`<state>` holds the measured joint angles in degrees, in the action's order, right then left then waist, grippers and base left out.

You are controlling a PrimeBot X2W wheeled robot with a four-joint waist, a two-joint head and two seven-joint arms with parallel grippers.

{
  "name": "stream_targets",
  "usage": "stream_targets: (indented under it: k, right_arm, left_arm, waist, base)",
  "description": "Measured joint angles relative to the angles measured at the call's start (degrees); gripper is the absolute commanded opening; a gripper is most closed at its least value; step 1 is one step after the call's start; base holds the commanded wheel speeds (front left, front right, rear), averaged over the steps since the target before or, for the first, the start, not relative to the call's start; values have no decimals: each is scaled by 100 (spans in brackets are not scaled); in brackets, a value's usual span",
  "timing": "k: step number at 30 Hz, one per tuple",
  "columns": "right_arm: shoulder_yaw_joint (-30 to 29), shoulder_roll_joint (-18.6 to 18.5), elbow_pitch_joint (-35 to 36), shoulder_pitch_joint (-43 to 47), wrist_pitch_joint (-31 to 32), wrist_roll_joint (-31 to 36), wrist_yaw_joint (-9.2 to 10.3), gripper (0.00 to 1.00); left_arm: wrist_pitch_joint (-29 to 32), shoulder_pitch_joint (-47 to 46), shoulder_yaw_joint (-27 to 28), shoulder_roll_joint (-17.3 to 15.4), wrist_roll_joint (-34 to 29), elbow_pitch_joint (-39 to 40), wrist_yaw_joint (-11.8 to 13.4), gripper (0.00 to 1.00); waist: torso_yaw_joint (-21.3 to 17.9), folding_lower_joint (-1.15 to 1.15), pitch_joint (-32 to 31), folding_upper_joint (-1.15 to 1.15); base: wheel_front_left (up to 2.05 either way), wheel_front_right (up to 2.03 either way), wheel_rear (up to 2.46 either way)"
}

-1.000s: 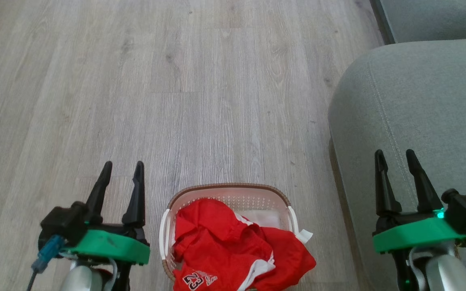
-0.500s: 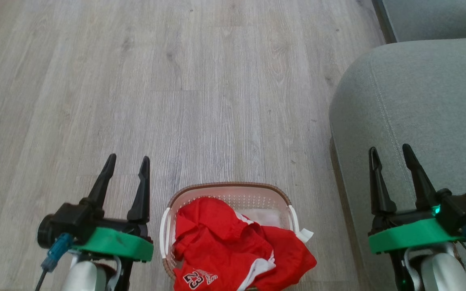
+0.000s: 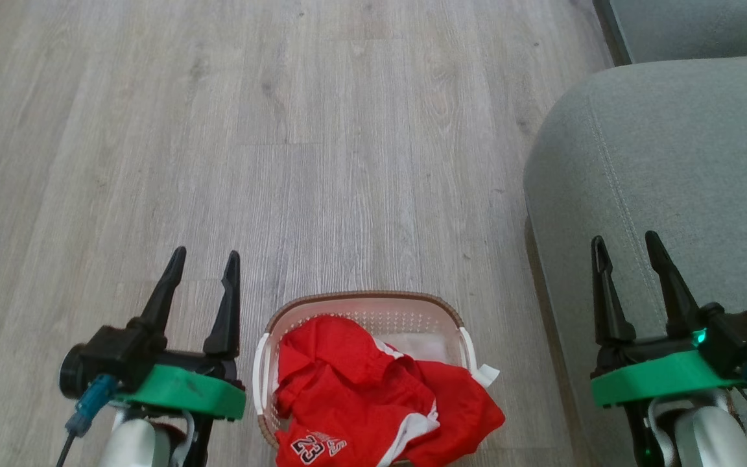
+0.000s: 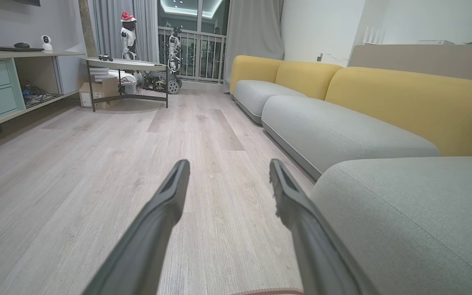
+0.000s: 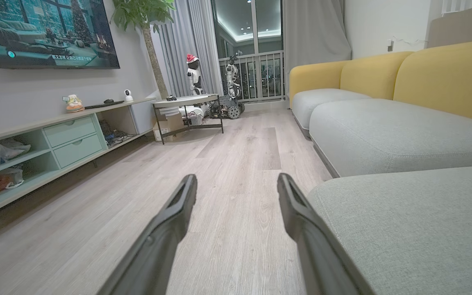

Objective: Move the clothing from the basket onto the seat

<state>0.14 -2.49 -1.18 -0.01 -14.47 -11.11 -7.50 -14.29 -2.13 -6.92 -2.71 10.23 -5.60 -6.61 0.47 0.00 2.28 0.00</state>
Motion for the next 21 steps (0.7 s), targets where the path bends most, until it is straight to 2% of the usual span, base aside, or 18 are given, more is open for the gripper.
stream_targets:
  k: [12,21]
  right_arm:
    - [16,0,67,-70,0,-55,0,100]
    - [-14,0,248,-436,0,-56,0,100]
  left_arm:
    - [-1,-20,5,1,71,-27,-1,100]
    - [-18,-501,-171,1,165,-344,-46,100]
  waist:
    - [-145,0,173,0]
    - [-326,0,641,0]
  base:
    - [0,0,0]
    - [0,0,0]
